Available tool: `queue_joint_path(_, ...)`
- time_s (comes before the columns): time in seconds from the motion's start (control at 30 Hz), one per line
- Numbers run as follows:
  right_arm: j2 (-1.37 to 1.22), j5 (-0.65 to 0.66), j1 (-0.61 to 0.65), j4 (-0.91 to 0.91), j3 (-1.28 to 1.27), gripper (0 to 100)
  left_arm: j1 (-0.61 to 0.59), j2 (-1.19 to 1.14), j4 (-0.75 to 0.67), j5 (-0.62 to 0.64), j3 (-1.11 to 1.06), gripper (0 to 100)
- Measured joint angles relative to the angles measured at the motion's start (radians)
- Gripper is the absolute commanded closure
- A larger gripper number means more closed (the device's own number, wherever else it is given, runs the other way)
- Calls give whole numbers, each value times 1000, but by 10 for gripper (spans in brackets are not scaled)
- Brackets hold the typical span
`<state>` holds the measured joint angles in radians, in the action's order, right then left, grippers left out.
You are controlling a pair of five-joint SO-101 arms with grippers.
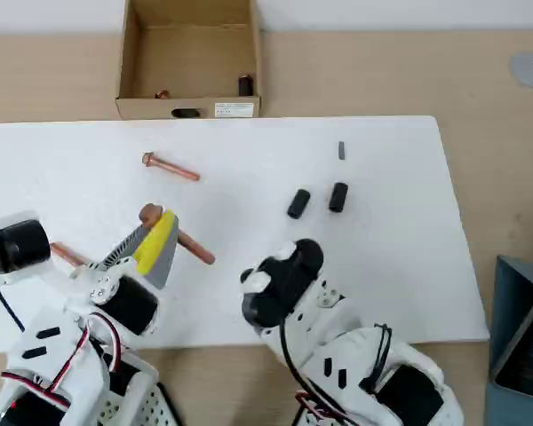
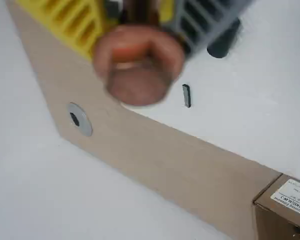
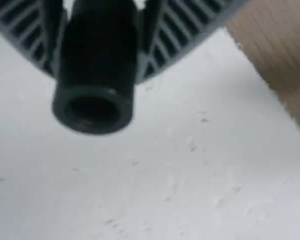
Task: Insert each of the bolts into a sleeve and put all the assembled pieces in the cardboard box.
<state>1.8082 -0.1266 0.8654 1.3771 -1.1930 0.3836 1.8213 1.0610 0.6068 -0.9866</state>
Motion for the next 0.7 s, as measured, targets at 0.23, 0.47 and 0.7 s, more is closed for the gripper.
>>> queue_joint_path(0.23,0,112,12,-83,-12,989,95,0,0,0,-23,998)
queue_joint_path(0.47,0,129,12,-98,-18,989,104,-2,0,0,-69,998)
queue_joint_path(0.7,0,129,12,-98,-18,989,126,0,-48,0,-114,998)
